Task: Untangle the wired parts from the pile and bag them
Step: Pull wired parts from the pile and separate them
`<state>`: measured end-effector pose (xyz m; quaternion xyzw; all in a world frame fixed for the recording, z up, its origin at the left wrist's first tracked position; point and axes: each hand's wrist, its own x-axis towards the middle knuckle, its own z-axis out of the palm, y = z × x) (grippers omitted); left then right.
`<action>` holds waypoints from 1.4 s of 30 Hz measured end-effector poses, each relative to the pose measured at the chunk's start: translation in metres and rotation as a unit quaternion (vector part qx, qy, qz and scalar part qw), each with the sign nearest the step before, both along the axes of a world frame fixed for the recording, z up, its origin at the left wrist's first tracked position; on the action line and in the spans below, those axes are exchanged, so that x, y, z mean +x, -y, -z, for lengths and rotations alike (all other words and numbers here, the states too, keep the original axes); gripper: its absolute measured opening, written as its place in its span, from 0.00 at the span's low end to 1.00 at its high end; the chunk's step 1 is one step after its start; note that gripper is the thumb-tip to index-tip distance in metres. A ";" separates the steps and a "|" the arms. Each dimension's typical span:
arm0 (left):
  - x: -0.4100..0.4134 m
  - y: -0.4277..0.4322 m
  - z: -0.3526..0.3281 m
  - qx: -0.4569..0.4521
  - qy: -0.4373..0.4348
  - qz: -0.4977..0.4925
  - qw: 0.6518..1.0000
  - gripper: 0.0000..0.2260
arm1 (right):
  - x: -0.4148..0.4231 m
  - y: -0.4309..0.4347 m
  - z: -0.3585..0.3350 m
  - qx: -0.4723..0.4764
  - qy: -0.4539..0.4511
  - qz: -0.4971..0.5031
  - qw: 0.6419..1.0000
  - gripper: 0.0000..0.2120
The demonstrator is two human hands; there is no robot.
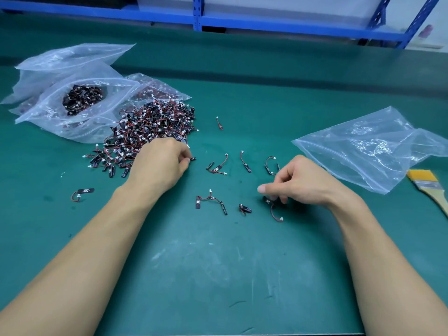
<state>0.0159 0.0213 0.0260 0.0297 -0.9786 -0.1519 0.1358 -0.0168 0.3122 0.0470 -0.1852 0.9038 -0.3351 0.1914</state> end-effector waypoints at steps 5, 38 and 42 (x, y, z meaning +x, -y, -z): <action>0.000 -0.002 -0.002 0.025 -0.063 0.011 0.998 0.04 | -0.005 -0.001 0.002 -0.092 -0.071 0.102 0.988 0.18; -0.005 -0.020 0.016 0.204 -0.133 0.076 0.967 0.08 | -0.015 -0.041 -0.003 0.072 -0.063 -0.052 0.994 0.12; -0.007 -0.017 0.018 0.196 -0.109 0.061 0.973 0.08 | -0.016 -0.042 -0.005 0.075 -0.067 -0.034 0.994 0.09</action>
